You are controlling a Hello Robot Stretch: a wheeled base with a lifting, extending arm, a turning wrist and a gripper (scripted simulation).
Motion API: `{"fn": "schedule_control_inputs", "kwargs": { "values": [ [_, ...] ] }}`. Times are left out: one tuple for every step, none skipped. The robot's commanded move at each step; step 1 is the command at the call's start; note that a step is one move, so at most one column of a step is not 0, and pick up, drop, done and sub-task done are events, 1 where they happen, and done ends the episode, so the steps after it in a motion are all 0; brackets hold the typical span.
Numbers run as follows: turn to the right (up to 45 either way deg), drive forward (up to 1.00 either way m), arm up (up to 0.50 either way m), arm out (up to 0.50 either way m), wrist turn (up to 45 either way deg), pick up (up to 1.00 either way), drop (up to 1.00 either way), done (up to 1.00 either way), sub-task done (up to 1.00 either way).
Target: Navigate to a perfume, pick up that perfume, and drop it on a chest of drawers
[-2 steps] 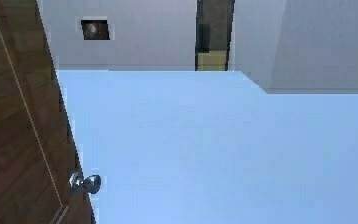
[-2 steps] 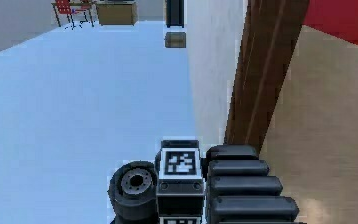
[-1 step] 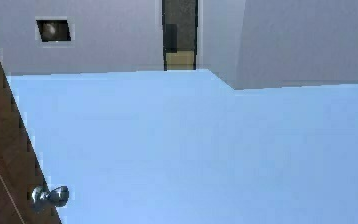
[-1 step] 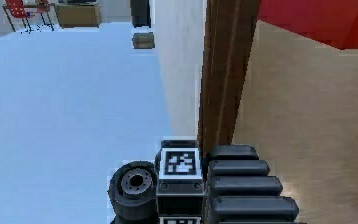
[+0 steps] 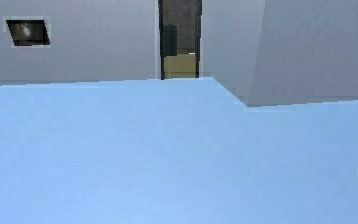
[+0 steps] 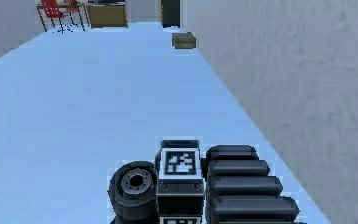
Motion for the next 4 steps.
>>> {"fn": "schedule_control_inputs", "kwargs": {
  "values": [
    [0.0,1.0,0.0,0.0,0.0,0.0,0.0,0.0,0.0],
    [0.0,1.0,0.0,0.0,0.0,0.0,0.0,0.0,0.0],
    [0.0,1.0,0.0,0.0,0.0,0.0,0.0,0.0,0.0],
    [0.0,1.0,0.0,0.0,0.0,0.0,0.0,0.0,0.0]
  ]
}}
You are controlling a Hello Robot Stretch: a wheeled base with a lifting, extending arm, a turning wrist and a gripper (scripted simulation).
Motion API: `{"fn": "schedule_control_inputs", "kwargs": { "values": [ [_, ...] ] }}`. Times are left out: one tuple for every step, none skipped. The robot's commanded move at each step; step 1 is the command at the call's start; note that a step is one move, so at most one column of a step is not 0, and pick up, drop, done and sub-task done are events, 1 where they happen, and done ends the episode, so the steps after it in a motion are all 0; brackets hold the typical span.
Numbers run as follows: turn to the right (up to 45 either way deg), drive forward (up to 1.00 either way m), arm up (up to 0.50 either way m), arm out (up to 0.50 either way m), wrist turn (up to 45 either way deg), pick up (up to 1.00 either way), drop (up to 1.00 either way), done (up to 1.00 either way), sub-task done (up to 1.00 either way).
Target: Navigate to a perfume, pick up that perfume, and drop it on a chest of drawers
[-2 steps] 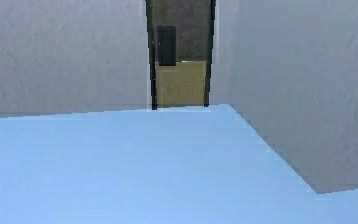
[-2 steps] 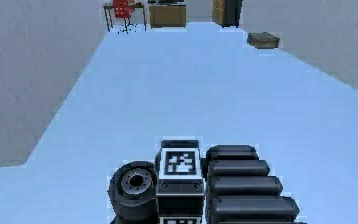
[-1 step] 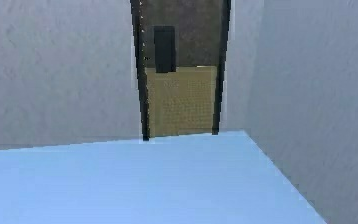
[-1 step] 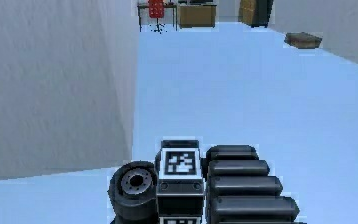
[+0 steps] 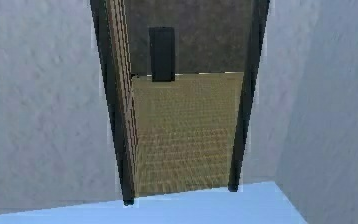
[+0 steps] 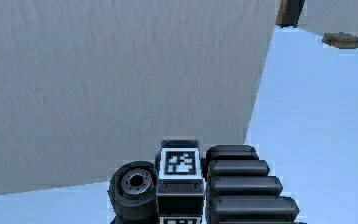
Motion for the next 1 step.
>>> {"fn": "schedule_control_inputs", "kwargs": {
  "values": [
    [0.0,1.0,0.0,0.0,0.0,0.0,0.0,0.0,0.0]
  ]
}}
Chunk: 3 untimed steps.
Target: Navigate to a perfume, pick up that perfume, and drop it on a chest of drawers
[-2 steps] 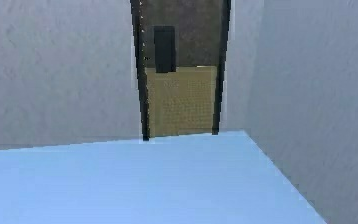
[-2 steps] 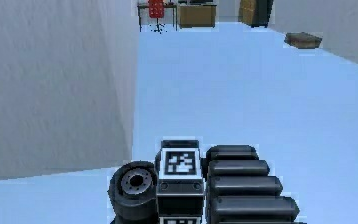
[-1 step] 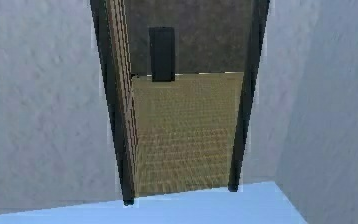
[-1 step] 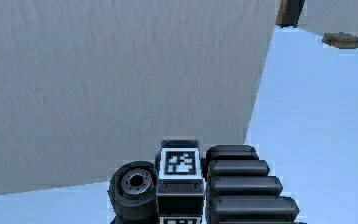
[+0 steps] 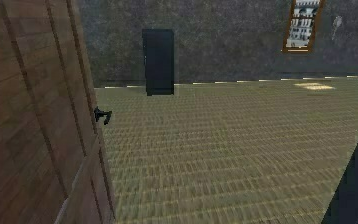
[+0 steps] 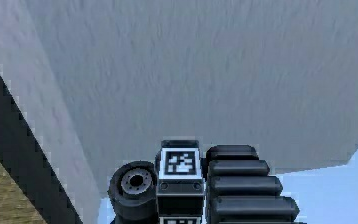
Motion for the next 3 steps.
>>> {"fn": "schedule_control_inputs", "kwargs": {
  "values": [
    [3.0,0.0,0.0,0.0,0.0,0.0,0.0,0.0,0.0],
    [0.0,0.55,0.0,0.0,0.0,0.0,0.0,0.0,0.0],
    [45.0,0.0,0.0,0.0,0.0,0.0,0.0,0.0,0.0]
  ]
}}
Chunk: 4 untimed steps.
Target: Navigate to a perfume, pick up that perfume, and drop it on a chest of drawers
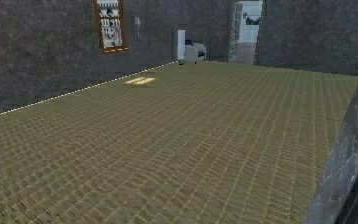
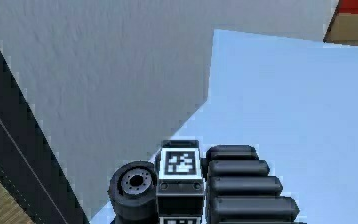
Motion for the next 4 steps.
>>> {"fn": "schedule_control_inputs", "kwargs": {
  "values": [
    [9.0,0.0,0.0,0.0,0.0,0.0,0.0,0.0,0.0],
    [0.0,1.0,0.0,0.0,0.0,0.0,0.0,0.0,0.0],
    [9.0,0.0,0.0,0.0,0.0,0.0,0.0,0.0,0.0],
    [0.0,0.15,0.0,0.0,0.0,0.0,0.0,0.0,0.0]
  ]
}}
